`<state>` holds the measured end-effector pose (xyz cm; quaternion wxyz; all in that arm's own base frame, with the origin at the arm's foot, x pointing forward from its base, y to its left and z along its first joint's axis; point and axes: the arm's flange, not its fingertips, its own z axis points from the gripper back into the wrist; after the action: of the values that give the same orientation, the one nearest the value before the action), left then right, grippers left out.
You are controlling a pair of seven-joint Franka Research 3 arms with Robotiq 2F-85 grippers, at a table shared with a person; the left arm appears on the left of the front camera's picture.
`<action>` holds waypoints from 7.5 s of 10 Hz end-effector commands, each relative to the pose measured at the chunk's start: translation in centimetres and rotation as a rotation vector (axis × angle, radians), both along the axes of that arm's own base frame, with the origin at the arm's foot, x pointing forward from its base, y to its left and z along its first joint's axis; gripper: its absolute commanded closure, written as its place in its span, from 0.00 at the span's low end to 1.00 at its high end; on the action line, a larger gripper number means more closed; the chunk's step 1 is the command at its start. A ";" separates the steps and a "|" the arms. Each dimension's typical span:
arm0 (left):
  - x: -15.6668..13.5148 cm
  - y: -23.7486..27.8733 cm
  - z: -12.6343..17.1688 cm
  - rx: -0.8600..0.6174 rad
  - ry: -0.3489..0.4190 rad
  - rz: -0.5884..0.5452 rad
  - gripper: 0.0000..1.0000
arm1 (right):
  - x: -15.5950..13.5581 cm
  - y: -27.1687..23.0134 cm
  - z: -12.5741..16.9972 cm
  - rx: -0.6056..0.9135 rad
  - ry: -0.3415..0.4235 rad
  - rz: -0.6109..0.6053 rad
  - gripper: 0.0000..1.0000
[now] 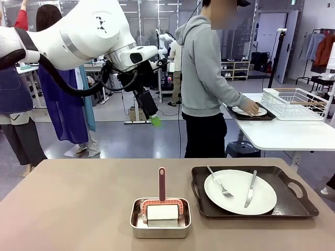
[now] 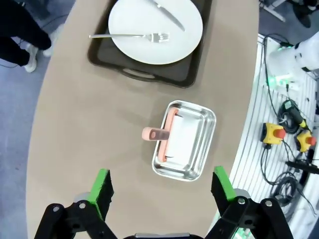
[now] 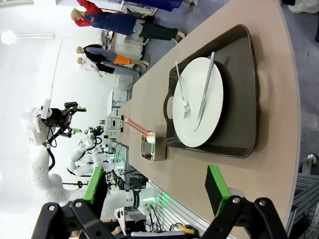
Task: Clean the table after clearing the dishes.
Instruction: When the left (or right) Handle tray is removed, use the left hand (or right hand) to clean the left (or right) side of the table with the Lint Roller.
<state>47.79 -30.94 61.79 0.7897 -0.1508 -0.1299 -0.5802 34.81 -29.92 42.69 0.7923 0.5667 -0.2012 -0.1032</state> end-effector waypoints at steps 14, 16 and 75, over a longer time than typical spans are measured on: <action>3.2 -5.2 -13.7 0.246 0.029 -0.272 0.00 | -0.2 0.1 0.1 0.005 -0.020 0.006 0.00; 4.5 -6.6 -14.9 0.246 0.110 -0.278 0.00 | -0.2 0.1 0.1 0.005 -0.020 0.006 0.00; 1.6 41.9 -32.8 -0.369 0.473 1.114 0.80 | -0.2 0.1 0.1 0.005 -0.020 0.006 0.00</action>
<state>50.76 8.55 32.10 0.9121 -0.3975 -0.1000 -0.0032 34.78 -29.94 42.70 0.7920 0.5670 -0.2016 -0.1034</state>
